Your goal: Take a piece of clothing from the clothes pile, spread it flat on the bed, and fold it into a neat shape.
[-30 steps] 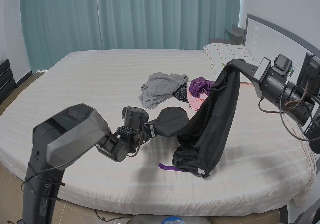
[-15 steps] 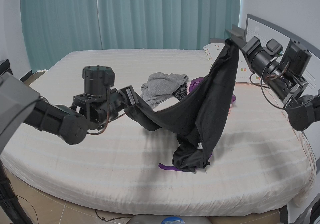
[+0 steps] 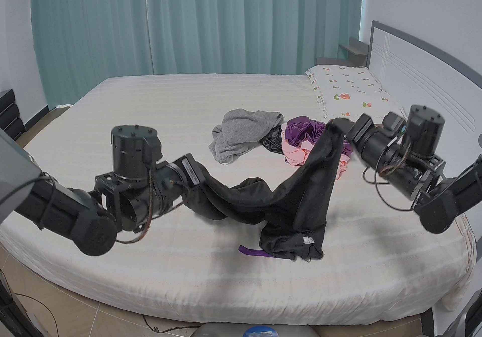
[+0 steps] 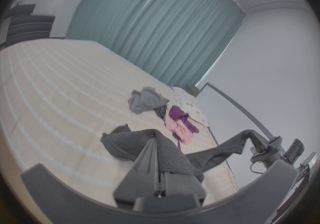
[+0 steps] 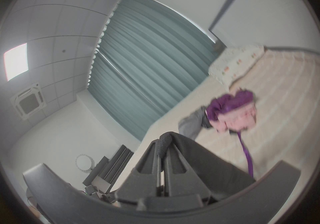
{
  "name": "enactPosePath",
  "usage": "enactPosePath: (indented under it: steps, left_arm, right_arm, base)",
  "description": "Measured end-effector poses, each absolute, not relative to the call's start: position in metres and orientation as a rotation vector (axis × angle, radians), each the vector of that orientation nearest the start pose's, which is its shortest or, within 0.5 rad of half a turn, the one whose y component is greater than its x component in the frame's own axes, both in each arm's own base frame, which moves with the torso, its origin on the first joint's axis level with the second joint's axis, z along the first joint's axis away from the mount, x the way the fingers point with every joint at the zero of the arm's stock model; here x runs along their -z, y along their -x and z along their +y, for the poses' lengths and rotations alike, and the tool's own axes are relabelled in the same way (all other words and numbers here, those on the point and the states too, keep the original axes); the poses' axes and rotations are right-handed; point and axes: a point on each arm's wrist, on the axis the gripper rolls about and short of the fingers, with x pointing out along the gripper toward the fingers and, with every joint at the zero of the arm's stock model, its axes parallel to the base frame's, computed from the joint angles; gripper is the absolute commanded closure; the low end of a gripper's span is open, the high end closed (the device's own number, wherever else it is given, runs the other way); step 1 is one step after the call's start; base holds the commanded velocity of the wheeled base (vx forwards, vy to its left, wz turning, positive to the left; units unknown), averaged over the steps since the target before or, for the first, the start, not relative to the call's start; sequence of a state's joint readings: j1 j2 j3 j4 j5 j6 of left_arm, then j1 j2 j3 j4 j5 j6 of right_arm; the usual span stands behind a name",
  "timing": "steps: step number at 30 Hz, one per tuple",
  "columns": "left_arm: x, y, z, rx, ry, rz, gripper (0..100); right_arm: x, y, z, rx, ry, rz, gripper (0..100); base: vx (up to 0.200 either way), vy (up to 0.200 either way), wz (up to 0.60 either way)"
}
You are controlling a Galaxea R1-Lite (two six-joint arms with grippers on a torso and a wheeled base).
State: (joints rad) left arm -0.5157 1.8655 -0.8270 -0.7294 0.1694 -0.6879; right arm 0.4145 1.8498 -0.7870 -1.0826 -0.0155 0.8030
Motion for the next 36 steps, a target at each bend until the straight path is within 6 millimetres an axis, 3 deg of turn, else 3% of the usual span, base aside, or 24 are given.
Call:
enactPosePath:
  steps: [5,11,21,36]
  left_arm:
    - [-0.113,-0.287,-0.175,0.230,0.574,0.493,100]
    - [-0.090,-0.289,-0.181,0.211,0.601,0.544,100]
    - [-0.070,-0.281,-0.176,0.199,0.628,0.557,100]
    - [-0.071,-0.282,-0.175,0.184,0.715,0.530,100]
  right_arm:
    - [-0.135,-0.303,0.147,-0.356,-0.831,0.284,100]
    - [-0.113,-0.301,0.150,-0.337,-0.823,0.344,100]
    - [-0.100,-0.299,0.154,-0.326,-0.810,0.386,100]
    - [-0.097,-0.295,0.153,-0.323,-0.805,0.402,100]
  base:
    - [0.000,0.000,0.00]
    - [0.000,0.000,0.00]
    - [-0.120,0.000,0.00]
    - [0.000,0.000,0.00]
